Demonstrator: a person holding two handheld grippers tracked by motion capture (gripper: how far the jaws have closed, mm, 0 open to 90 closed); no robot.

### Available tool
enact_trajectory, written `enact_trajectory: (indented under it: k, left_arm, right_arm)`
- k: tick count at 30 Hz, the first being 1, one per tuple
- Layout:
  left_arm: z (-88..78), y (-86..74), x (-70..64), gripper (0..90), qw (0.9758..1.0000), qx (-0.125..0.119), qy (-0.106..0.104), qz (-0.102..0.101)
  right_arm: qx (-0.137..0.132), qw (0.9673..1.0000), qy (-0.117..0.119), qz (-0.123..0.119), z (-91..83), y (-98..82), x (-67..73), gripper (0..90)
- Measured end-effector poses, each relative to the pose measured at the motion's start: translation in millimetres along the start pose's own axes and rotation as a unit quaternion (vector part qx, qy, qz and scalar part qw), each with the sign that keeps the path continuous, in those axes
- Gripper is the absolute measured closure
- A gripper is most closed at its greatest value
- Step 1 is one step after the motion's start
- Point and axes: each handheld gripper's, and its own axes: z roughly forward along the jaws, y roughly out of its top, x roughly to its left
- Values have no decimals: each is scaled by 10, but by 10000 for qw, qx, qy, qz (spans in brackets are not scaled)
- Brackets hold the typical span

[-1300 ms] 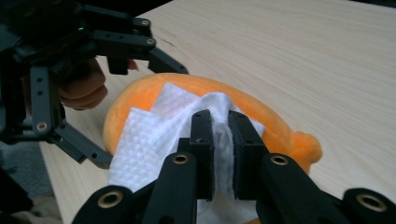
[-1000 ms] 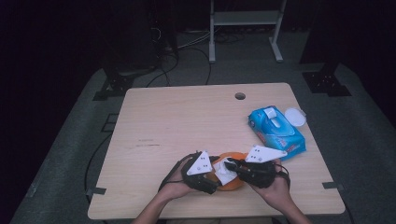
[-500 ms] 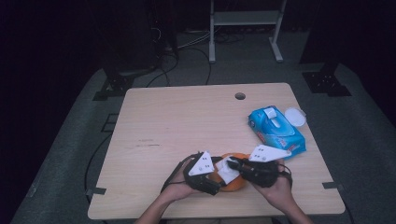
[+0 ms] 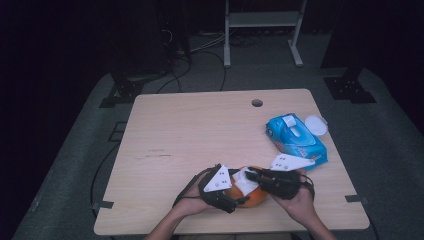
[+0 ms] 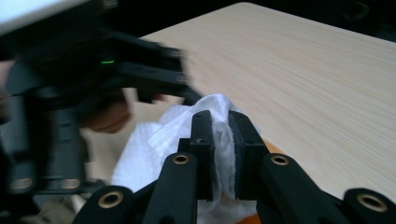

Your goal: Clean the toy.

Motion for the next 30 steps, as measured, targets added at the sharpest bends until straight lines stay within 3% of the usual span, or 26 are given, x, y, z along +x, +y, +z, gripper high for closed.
enact_trajectory:
  k: [3, 4, 6, 8, 9, 10, 11, 12, 14, 17, 19, 20, 23, 30]
  left_arm:
    - [-48, -46, 37, 218, 10000, 48, -44, 48]
    - [-48, -46, 37, 224, 10000, 48, -44, 48]
    - [-67, -87, 69, 226, 9999, 14, -76, -114]
    - [-104, -147, 125, 227, 9997, 29, -134, -202]
    - [-104, -147, 125, 227, 9997, 29, -134, -202]
    - [-131, -190, 160, 227, 9995, 39, -163, -276]
    - [-131, -190, 160, 227, 9995, 39, -163, -276]
    - [-163, -232, 203, 227, 9991, 51, -189, -373]
    - [-171, -264, 227, 227, 9987, -8, -226, -467]
    - [-161, -270, 225, 227, 9986, -10, -240, -479]
    - [-152, -267, 220, 227, 9986, 0, -238, -467]
    - [-157, -274, 221, 227, 9986, 36, -260, -452]
    - [-171, -299, 232, 227, 9984, 24, -290, -477]
    - [-174, -321, 264, 226, 9979, -31, -292, -577]
  right_arm:
    - [109, 9995, -42, -279, 51, 18, 92, 801]
    - [97, 9996, -45, -269, 50, 14, 72, 801]
    - [101, 9997, -80, -217, 40, 6, 38, 801]
    - [63, 9997, -247, -30, -20, -48, -111, 801]
    - [63, 9997, -247, -30, -20, -48, -111, 801]
    - [91, 9992, -375, 144, -72, -107, -218, 801]
    - [91, 9992, -375, 144, -72, -107, -218, 801]
    - [122, 9984, -476, 278, -108, -168, -322, 801]
    - [116, 9976, -484, 476, -135, -212, -397, 801]
    - [100, 9973, -477, 546, -145, -212, -401, 802]
    - [57, 9981, -380, 490, -124, -172, -325, 801]
    - [68, 9992, -251, 316, -83, -130, -223, 799]
    - [88, 9995, -269, 116, -57, -112, -172, 799]
    - [166, 9976, -303, 596, -107, -229, -421, 794]
